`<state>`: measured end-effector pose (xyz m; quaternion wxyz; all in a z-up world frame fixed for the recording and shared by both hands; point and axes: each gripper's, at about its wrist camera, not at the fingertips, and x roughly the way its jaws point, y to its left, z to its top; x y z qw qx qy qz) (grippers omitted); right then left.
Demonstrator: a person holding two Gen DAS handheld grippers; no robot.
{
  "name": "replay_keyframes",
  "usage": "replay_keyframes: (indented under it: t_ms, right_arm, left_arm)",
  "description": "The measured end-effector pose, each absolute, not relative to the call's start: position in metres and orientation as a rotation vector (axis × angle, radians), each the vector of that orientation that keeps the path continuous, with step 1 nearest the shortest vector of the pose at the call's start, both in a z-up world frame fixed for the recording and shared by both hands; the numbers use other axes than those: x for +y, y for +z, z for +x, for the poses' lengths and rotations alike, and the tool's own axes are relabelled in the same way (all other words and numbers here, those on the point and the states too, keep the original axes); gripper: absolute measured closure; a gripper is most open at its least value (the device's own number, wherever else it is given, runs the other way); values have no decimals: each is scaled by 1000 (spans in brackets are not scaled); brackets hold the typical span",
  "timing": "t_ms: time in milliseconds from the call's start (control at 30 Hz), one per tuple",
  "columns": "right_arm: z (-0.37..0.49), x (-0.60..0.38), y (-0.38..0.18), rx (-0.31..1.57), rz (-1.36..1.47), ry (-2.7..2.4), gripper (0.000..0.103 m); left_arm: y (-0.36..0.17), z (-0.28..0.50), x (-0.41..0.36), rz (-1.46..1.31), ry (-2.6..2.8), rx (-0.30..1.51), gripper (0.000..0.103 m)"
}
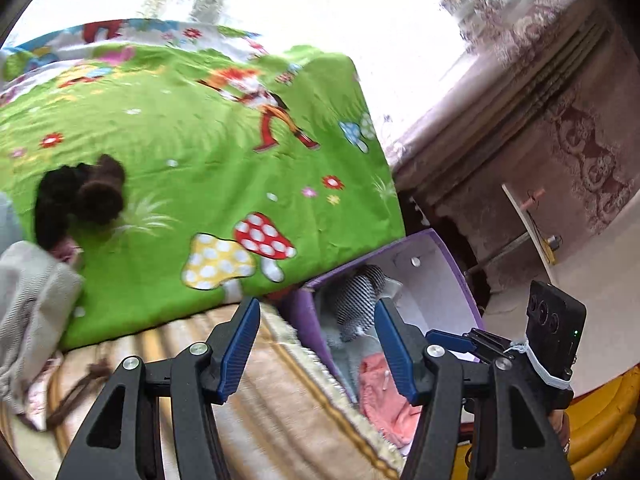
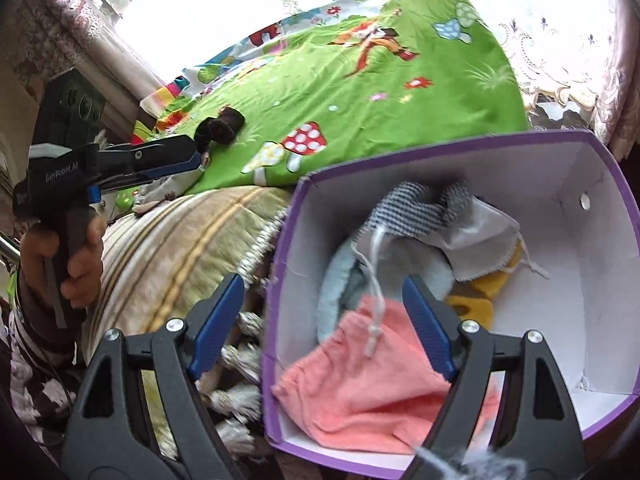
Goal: Organize soft objects
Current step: 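Lower the houndstooth cloth into the box and open the left tool, then move both tools back to the pile and grasp the grey herringbone bag with the left tool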
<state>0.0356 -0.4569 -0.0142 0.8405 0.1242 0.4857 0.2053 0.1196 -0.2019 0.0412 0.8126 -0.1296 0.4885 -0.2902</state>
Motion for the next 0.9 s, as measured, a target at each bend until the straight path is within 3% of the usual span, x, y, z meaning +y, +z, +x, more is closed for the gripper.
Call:
replay_keyframes:
  t_ms: [400, 733, 767, 833, 900]
  right_arm:
    - [66, -382, -2, 1058, 165, 538, 19]
    - [89, -322, 16, 1050, 80, 617, 19]
    - [90, -316, 18, 1051, 67, 622, 19]
    - [93, -304, 20, 1051, 39, 629, 19]
    - [96, -292, 22, 1055, 30, 638, 19]
  left_arm:
    - [41, 118, -47, -420, -274, 946, 43]
    - [7, 123, -27, -333, -195, 1092, 43]
    - [4, 123, -28, -324, -196, 1099, 45]
    - [1, 122, -30, -286, -193, 1111, 77]
    - [0, 120, -27, -291, -208, 1115, 81]
